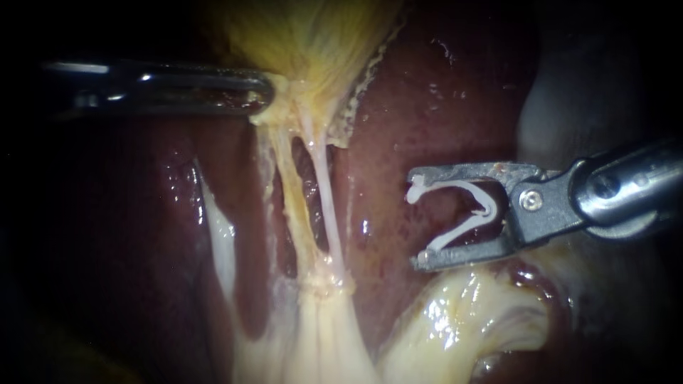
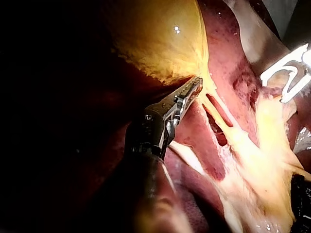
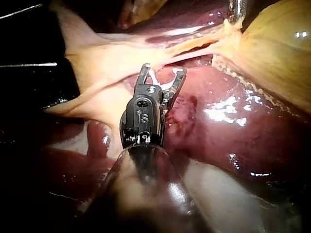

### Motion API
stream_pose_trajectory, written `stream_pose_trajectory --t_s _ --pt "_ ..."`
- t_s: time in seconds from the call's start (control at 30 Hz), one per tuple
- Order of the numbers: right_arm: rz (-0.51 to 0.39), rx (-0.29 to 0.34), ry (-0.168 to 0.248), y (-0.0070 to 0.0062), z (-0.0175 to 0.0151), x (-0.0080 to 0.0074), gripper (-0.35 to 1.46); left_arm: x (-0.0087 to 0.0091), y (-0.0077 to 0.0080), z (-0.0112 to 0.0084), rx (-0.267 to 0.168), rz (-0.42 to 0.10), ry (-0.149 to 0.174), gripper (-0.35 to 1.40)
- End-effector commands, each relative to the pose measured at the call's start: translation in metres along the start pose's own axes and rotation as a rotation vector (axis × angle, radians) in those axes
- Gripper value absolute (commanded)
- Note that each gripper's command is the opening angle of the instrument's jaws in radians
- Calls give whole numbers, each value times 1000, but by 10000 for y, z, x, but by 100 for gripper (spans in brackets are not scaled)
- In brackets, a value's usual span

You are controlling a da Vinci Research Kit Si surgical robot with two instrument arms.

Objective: Grabbing gallbladder

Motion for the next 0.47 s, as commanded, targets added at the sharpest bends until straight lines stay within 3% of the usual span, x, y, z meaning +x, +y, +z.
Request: stream_pose_trajectory --t_s 0.03,0.47 --pt "0 0 0 0 0 0 50 0 0 -1 -1 0 -1 -35" --pt "0 0 0 0 0 0 50 1 -4 -2 -17 -6 -7 -35"
